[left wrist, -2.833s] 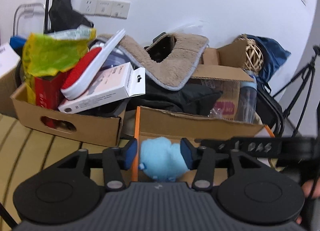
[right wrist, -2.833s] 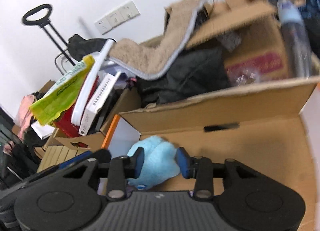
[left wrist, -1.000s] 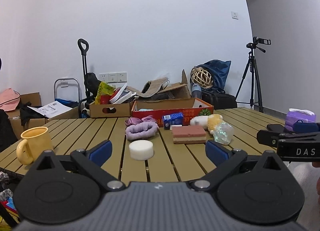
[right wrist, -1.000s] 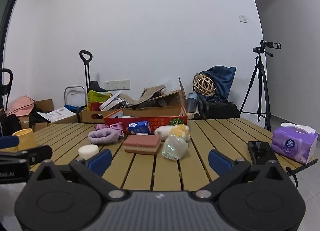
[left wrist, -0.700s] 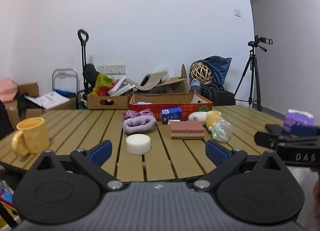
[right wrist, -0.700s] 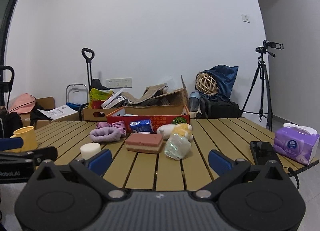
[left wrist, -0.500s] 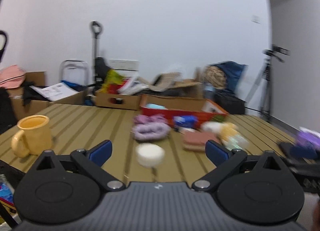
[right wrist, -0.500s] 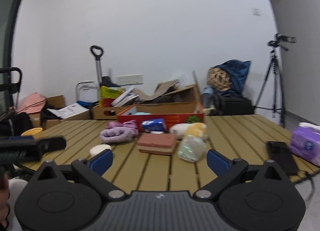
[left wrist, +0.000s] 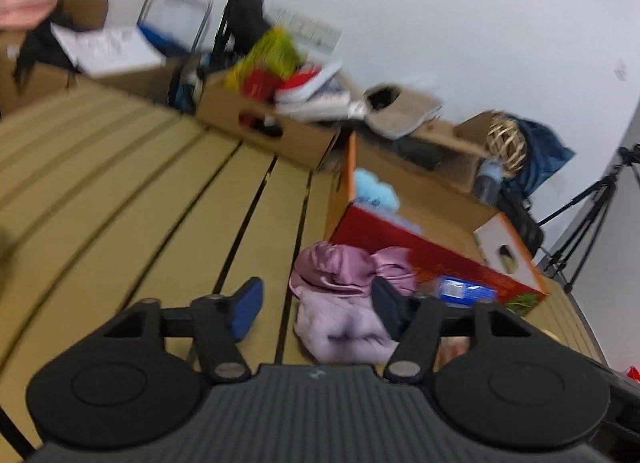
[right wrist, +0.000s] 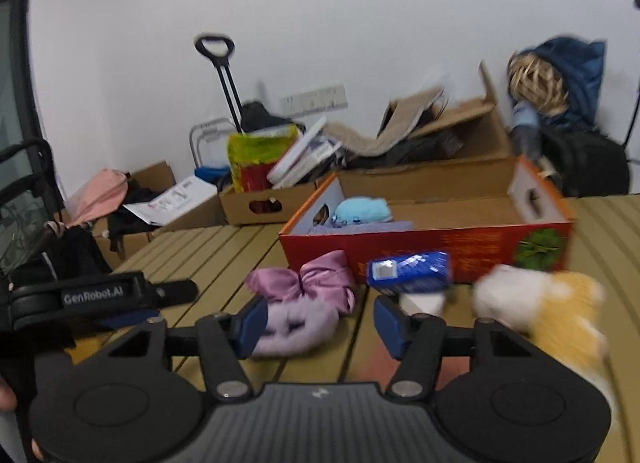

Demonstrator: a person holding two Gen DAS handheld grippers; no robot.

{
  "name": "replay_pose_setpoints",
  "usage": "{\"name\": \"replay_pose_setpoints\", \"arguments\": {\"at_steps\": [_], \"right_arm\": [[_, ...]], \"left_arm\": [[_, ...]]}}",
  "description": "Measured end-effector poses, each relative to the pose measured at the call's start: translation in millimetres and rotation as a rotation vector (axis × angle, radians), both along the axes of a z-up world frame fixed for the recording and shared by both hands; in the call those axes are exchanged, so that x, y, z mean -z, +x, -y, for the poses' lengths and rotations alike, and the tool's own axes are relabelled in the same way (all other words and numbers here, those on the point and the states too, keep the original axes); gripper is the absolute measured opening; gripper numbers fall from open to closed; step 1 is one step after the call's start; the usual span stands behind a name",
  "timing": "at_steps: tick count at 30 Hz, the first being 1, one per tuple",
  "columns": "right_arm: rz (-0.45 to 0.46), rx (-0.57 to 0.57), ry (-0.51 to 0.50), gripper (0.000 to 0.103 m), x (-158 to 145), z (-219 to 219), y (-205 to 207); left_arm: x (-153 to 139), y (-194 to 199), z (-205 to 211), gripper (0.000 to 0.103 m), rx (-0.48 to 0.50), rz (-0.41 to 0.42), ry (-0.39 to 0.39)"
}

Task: Organize soft objects
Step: 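Reach both grippers to the lavender fuzzy headband and grasp it, then lift the lavender headband with both grippers and carry it over the box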

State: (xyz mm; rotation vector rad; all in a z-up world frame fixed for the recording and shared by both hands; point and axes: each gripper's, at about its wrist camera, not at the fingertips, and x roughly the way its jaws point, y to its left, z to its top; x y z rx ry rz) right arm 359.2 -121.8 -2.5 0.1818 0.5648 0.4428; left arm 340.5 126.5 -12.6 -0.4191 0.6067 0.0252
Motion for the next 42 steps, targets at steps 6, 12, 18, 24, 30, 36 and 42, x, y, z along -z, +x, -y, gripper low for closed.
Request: {"name": "replay_pose_setpoints", "arguments": {"at_steps": [6,12,18,24,30,36,42], "right_arm": [[-0.087,-0.060,-0.043,0.047,32.4,-26.9,54.5],[-0.131,-0.157,-0.066,0.042,48.7,-31.6,50.2],[-0.116,-0.159,-0.034,0.022,45.3,-31.5,39.1],[0.015,-0.155,-0.053,0.019,-2.1,-23.0,-10.3],[0.240,-0.151,-0.116,0.019,-35.7,3.2,-125.2],[0.183,-0.020,-0.007,0.019,-27.3,59.3,-208.8],[0.165,0.056,0.052,0.019,-8.7,95.7,-261.5]], "left_arm": [[37.2,13.9,0.2,0.051,0.091,-0.056,-0.058],[43.6,12.6,5.6,0.031,0.151,-0.082,0.001],[37.0,10.1,9.9,0.017,0.175,-0.068,0.001],[-8.4,-41.0,31.8,0.016,0.204,0.073,0.077],[-35.2,-123.8,67.0,0.016,0.249,0.153,0.097],[-26.4,-187.7,101.2,0.016,0.348,0.143,0.033],[-15.8,-229.1,125.4,0.016,0.391,0.131,0.018]]}}
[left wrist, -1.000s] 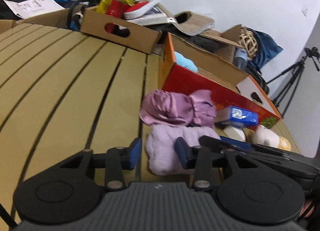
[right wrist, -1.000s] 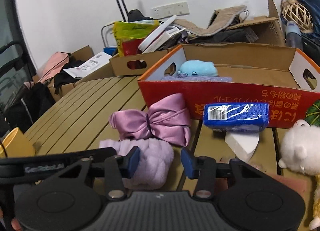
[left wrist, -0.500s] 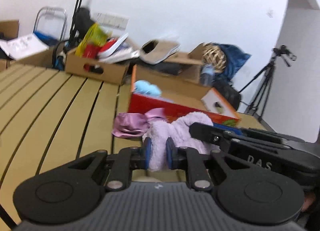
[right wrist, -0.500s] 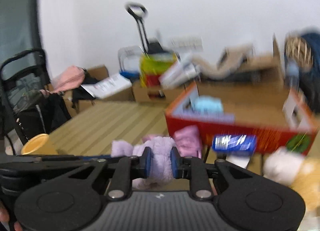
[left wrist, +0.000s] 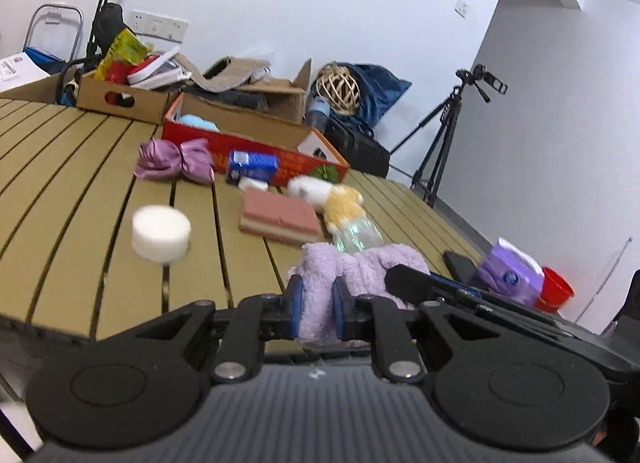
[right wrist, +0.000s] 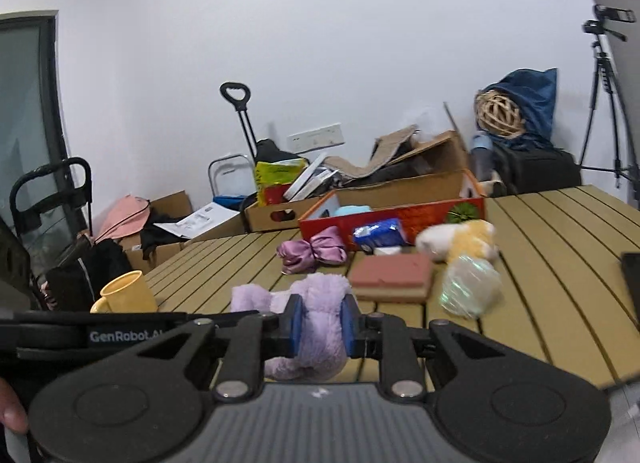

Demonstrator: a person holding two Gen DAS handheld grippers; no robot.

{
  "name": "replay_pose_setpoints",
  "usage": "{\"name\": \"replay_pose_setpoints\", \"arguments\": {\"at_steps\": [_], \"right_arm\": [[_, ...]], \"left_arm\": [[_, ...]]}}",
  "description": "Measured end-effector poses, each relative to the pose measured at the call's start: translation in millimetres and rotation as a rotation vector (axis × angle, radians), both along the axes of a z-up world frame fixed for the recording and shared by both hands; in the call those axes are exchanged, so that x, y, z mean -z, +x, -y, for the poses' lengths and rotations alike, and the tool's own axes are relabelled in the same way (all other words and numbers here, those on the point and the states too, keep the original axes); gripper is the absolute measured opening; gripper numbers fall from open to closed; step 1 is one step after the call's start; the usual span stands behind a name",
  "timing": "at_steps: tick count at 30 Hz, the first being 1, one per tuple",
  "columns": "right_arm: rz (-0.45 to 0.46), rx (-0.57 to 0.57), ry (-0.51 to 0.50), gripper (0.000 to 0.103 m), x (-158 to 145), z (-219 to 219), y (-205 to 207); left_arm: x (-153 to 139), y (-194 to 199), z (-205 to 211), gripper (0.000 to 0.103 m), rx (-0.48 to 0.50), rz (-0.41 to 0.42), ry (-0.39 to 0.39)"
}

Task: Organize soft objects
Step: 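Lift the lavender headband with both grippers and carry it over the box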

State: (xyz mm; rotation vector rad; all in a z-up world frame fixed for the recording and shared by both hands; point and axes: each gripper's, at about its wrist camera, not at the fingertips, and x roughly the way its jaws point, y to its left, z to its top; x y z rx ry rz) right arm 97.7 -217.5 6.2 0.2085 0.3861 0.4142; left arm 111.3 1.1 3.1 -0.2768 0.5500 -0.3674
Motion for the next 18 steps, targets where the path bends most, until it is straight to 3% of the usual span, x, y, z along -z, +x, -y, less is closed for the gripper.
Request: {"name": "replay_pose_setpoints", "arguments": {"at_steps": [6,10,15,18], "right_arm": [[-0.003,0.003,0.005,0.019,-0.1,4.9,-3.4],[0.001,-0.002,0.008,0.019,-14.4,7.7,19.1],[0.042,-0.012,-0.007,0.019,-62.5,22.9,106.5],[0.029,-0.007,0.001,0.019,-82.0,38.4,187.4]], "left_arm": [[-0.9,-1.6,2.3,0.016,-0.001,-0.002,0.001],[-15.1,31.3,5.1,0.016,0.035,-0.020,-0.002],[-58.9,125.9,24.6,0.016,0.073,0.030,-0.024],[-71.5,209.2,32.8,0.016,0.068,-0.020,-0.076]]}}
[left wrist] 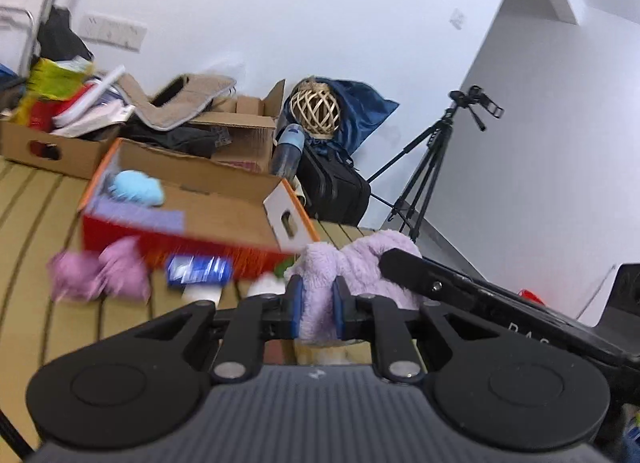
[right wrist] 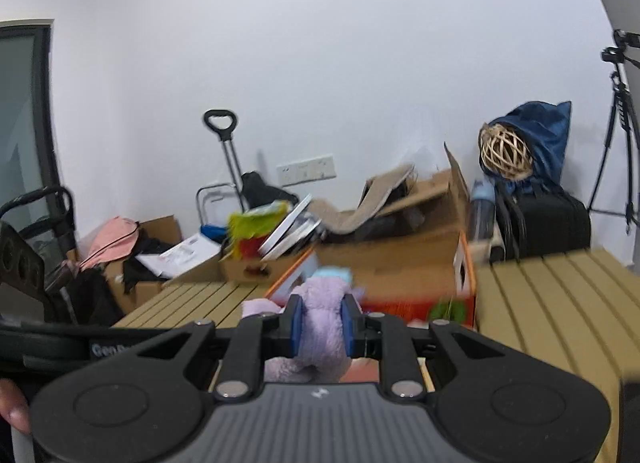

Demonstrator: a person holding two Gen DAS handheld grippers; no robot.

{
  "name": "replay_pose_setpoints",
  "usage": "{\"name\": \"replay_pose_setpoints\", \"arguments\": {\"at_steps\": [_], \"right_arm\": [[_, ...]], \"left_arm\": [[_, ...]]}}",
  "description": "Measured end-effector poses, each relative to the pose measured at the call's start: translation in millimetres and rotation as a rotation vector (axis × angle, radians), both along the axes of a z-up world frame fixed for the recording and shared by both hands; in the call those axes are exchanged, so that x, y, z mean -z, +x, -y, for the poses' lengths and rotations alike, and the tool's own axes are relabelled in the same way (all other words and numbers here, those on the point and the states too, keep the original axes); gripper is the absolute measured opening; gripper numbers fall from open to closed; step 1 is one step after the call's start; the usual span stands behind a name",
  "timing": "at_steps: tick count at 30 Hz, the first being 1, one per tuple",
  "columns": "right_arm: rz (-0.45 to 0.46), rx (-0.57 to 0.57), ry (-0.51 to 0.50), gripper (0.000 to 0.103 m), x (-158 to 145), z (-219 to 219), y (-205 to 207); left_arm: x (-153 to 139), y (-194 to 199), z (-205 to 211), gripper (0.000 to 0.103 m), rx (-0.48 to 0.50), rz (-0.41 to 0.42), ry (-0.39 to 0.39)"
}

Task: Organize soft objects
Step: 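Lift the lavender headband with both grippers and carry it over the box, then lower the headband into the box and open both grippers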

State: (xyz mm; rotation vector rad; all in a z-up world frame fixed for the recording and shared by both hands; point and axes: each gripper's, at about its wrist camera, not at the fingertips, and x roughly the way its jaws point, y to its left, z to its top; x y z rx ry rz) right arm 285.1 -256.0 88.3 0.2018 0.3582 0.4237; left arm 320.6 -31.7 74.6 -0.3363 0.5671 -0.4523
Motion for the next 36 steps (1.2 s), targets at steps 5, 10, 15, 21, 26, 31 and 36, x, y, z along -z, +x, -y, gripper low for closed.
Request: {"name": "replay_pose_setpoints", "arguments": {"at_steps": [5,10,15,21,26,31,36], "right_arm": [[-0.126,0.024,0.030,0.019,15.0,18.4,130.5],[-0.221,0.076,-0.076,0.019,53.4,6.2,213.3],[-0.268,0.090,-0.193,0.020,83.0,-8.3,252.1],[-0.357,0.110,-0.269,0.025,96.5,-8.9,270.6],[-0.377,0.140,-0.274,0.044,92.4,-1.4,269.2],[-0.328,0.145,-0.259,0.058,68.2,1.3,254.6],[-0.240,0.144,-0.260,0.064,22.7,-5.3,223.8]], "left_arm": [[14.7,121.5,15.0,0.016,-0.018,-0.081,0.011],[60.0,201.9,27.0,0.016,-0.046,-0.189,0.028],[91.4,237.0,36.6,0.016,-0.101,-0.261,0.059],[110.5,252.2,41.0,0.018,-0.073,-0.326,0.074],[109.4,251.3,39.4,0.031,-0.090,-0.316,0.091],[78.4,231.1,29.7,0.052,-0.114,-0.232,0.147],[28.3,188.7,23.3,0.064,-0.150,-0.080,0.301]]}}
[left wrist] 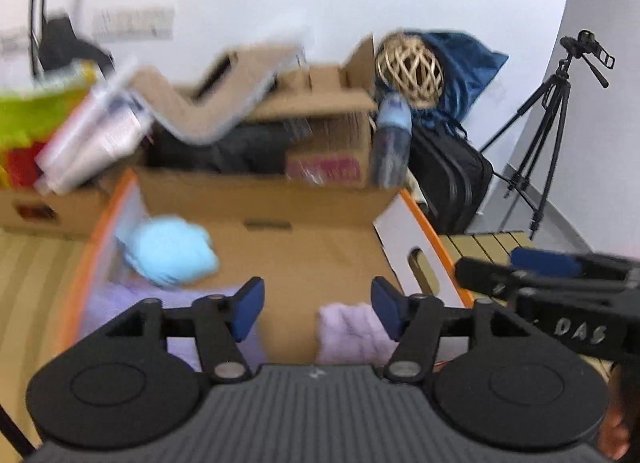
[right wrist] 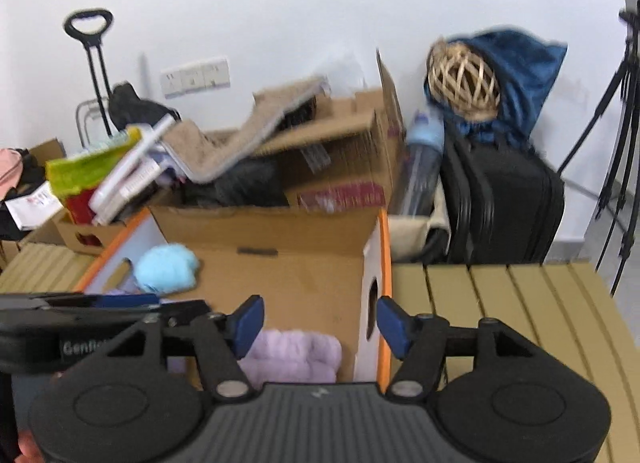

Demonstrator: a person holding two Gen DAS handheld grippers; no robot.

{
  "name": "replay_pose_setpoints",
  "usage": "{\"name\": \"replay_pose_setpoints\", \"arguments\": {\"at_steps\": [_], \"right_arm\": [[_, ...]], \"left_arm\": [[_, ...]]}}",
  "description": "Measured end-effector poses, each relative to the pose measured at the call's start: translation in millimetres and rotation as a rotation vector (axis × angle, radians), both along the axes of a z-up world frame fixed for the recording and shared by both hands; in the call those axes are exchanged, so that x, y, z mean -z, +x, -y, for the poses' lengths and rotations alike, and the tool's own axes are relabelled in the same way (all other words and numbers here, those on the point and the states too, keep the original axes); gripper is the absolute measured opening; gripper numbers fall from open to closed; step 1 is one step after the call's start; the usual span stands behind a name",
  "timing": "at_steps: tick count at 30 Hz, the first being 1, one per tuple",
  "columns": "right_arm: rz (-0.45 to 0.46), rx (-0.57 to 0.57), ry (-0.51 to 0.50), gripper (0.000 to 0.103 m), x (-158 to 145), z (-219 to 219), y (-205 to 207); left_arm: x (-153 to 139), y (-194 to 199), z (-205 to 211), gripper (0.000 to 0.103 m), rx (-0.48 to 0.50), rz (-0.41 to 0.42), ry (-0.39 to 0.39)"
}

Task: Organize soft objects
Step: 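Lower the headband into the box and open both grippers, then withdraw both grippers from the box back over the table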

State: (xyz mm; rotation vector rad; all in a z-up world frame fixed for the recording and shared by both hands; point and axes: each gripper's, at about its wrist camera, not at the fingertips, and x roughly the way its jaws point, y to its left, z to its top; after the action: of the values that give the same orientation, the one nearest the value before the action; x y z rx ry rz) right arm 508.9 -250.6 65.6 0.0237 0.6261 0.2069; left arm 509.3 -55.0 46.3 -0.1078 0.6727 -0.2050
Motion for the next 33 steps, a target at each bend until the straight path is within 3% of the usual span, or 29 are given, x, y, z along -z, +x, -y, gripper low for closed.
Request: {"name": "replay_pose_setpoints", "arguments": {"at_steps": [3,6,9,10,11,15,22,27,30,33], "right_arm": [[0.062,-0.010,0.003,0.068,-24.4,-3.9,-28.2],[0.139,-0.025,0.021,0.070,-44.2,-6.2,-68.8],[0.278,-0.012,0.068,0.087,-55.7,-3.6,-121.6],[0.342,0.002,0.079,0.093,-55.1,-2.8,-142.1],[0.387,0.019,0.090,0.094,-52.7,-4.0,-161.5],[0.438,0.013,0.082,0.094,-36.7,-11.9,-220.9],[0.400,0.025,0.082,0.094,0.9,-12.7,-325.7],[0.343,0.028,0.088,0.094,34.4,-5.0,-396.1],[0.305,0.053,0.117,0.100,51.8,-2.5,-426.5],[0.295,0.016,0.080,0.101,65.5,-9.0,-455.7]], "left_arm": [[-25.5,-32.9,-13.0,0.070,-0.029,0.082,0.038],[-43.1,-78.6,-22.6,0.073,-0.093,0.204,0.133],[-51.6,-128.0,-31.4,0.085,-0.128,0.313,0.211],[-51.4,-147.5,-35.4,0.085,-0.141,0.348,0.215],[-51.4,-163.4,-39.4,0.085,-0.147,0.366,0.211],[-39.0,-227.4,-48.0,0.085,-0.176,0.395,0.202],[-12.9,-339.6,-64.4,0.092,-0.214,0.412,0.167],[12.9,-419.8,-64.3,0.100,-0.223,0.446,0.212],[22.5,-455.0,-62.5,0.100,-0.217,0.471,0.230],[30.2,-481.8,-59.4,0.103,-0.221,0.471,0.252]]}}
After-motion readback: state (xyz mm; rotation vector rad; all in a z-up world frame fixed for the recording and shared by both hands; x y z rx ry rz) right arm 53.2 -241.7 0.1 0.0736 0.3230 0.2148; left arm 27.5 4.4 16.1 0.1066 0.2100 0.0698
